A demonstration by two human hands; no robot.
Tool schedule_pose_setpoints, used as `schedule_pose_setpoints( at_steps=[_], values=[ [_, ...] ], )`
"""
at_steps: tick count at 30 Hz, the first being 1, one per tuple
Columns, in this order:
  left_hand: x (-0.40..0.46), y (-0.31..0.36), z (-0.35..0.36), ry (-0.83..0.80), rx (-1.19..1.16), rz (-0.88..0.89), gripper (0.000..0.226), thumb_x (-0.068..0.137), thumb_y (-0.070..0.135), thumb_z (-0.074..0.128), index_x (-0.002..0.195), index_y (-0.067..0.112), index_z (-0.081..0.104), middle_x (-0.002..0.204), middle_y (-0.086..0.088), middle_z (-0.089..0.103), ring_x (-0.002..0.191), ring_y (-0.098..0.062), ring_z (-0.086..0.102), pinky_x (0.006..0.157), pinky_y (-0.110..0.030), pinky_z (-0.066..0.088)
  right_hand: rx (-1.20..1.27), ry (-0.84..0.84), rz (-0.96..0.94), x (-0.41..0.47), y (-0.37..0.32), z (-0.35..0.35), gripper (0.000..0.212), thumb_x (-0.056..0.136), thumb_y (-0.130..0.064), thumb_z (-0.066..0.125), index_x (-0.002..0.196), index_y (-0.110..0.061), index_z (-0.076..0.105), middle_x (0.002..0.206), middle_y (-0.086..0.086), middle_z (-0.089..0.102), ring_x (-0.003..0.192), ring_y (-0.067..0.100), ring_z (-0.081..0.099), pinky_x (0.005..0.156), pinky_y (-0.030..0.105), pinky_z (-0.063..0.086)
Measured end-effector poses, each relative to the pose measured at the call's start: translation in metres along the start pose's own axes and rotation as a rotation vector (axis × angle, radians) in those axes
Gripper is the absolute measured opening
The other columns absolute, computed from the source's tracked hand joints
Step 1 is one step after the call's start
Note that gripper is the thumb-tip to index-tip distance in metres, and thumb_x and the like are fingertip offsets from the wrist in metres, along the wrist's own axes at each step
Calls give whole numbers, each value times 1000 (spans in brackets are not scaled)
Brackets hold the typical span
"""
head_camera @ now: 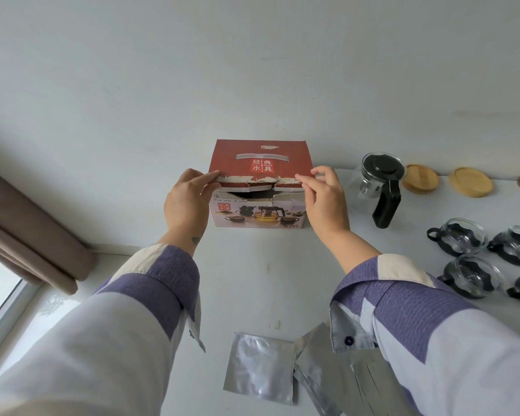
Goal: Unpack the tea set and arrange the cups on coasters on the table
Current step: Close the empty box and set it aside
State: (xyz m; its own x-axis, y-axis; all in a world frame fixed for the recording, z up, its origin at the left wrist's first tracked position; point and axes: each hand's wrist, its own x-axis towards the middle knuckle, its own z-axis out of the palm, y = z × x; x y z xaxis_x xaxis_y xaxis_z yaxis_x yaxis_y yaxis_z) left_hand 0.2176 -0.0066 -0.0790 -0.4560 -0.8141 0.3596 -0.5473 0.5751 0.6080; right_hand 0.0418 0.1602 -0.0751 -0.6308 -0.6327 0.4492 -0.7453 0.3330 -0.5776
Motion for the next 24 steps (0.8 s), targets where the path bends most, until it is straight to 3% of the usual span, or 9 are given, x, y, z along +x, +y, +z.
schedule_pose_setpoints(
  at_steps=[7,16,24],
  values=[
    [0,1,2,15,21,14,24,92,40,53,112,37,67,91,13,55,71,-12,51,54,-26,33,12,8,-4,0,1,-3,25,93,-10,52,112,-11,69,118,13,53,101,22,56,82,31,53],
    [0,4,5,45,-63,18,25,92,31,57,112,24,69,91,5,57,74,-15,52,62,-31,42,-32,-11,-14,0,3,-2,26,93,-8,53,113,-14,69,116,12,54,101,24,56,80,30,52],
    [1,1,6,11,-11,-13,25,93,36,54,111,28,70,91,6,55,76,-17,53,59,-34,43,-38,-30,-16,0,7,1,25,92,-9,55,112,-15,70,114,12,55,103,25,55,79,35,53]
  ],
)
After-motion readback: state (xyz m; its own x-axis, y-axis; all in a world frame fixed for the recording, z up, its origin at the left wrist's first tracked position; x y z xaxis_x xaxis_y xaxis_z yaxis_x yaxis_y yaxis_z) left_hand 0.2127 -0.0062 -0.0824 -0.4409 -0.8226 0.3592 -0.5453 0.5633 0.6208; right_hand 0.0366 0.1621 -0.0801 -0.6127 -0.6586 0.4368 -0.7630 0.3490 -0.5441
